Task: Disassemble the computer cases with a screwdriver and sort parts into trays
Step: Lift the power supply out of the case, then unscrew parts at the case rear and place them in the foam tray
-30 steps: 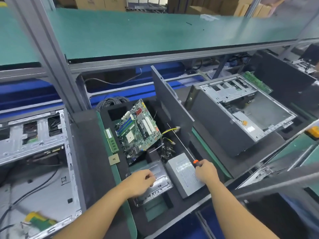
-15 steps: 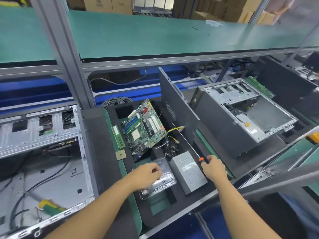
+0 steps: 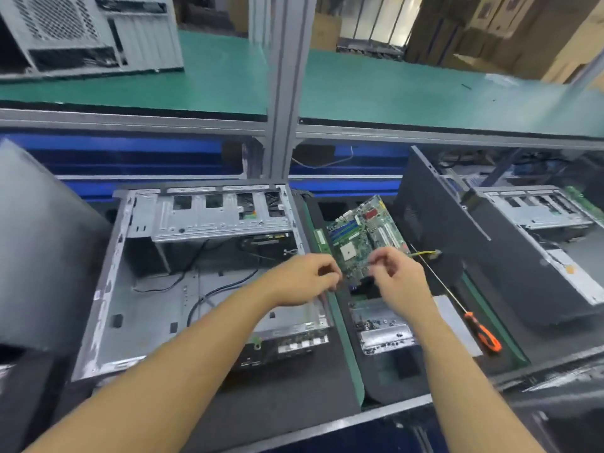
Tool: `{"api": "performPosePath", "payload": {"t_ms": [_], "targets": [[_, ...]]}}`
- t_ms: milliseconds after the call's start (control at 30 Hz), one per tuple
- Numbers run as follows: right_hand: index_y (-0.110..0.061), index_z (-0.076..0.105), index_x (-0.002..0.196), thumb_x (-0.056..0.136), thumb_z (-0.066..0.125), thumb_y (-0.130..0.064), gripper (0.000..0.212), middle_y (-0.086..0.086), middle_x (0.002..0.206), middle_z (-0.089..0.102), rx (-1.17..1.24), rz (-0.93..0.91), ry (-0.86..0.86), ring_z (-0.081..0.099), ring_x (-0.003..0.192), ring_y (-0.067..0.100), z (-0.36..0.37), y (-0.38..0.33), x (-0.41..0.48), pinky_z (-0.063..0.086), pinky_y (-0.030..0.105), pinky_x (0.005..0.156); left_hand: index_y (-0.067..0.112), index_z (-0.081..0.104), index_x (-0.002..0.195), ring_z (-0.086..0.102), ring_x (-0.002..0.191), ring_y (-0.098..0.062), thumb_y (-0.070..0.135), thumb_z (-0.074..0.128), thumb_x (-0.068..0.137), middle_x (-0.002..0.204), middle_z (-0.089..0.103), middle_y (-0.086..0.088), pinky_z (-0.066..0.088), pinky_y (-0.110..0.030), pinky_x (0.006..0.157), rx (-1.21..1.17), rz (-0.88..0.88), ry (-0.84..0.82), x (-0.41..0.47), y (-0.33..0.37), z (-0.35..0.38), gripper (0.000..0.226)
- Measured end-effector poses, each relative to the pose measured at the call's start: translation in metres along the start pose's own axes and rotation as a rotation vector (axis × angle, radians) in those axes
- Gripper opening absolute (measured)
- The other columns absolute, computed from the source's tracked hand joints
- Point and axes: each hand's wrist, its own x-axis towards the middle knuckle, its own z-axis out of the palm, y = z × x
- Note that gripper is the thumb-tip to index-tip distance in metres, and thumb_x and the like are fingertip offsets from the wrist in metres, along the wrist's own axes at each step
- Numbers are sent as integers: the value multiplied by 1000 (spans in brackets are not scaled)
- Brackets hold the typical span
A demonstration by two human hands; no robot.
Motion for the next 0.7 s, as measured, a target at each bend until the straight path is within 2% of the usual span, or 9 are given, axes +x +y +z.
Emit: {"api": "performPosePath", "payload": {"t_ms": [100,167,233,333,433,533,600,633,700], "targets": [[-28,66,86,89,55,-8,24,-4,75,72,-17,-19,-239,62,64,4,47,-55,0,49,22,58,25,63,105,66,82,-11,30,50,101,97,68,11,48,-27,69,205,-118,58,-41,-48,-64,15],[-31,65,85,91,54,-10,25,-12,76,72,-66,-43,-328,64,67,2,78,-81,-4,50,20,58,25,63,110,58,90,-13,31,50,100,106,63,8,41,-28,76,395,-215,37,-70,-84,-98,18],[-33,64,86,91,53,-11,24,-12,78,72,-158,-54,-433,63,69,6,108,-101,-7,50,21,59,24,62,117,55,99,-15,33,49,100,116,61,5,39,-28,83,498,-299,6,-95,-117,-118,23],[-25,64,94,92,53,-10,19,-3,94,71,-357,40,-727,63,68,11,153,-118,-8,49,21,59,24,63,116,54,98,-16,32,49,99,119,63,4,44,-31,86,512,-338,-20,-122,-149,-122,24],[-9,66,111,93,58,-9,20,11,104,72,-633,153,-983,66,73,20,190,-119,-5,56,33,68,28,61,101,58,95,-17,33,46,98,105,64,8,50,-36,82,549,-272,-52,-135,-165,-109,16],[-2,67,117,93,60,-12,26,17,111,72,-791,210,-1025,67,80,25,215,-109,-2,58,39,81,27,60,100,57,87,-18,33,43,99,93,59,8,44,-34,70,673,-226,-44,-137,-167,-101,18],[-3,67,117,95,57,-19,30,16,122,68,-933,170,-1068,66,98,30,229,-100,-1,55,40,91,25,60,102,56,84,-20,35,41,100,95,60,5,42,-34,69,720,-224,-35,-138,-167,-95,21],[-4,67,117,95,55,-22,31,15,125,66,-1008,143,-1087,64,105,31,232,-96,-2,53,40,94,25,60,103,55,84,-20,38,41,101,98,61,5,41,-34,69,707,-211,-39,-138,-163,-92,23],[-7,67,115,93,54,-24,31,14,124,66,-1084,126,-1129,63,107,31,242,-92,-2,52,38,94,26,59,102,54,83,-14,51,42,99,98,62,9,40,-31,66,568,-184,-115,-142,-159,-87,30]]}}
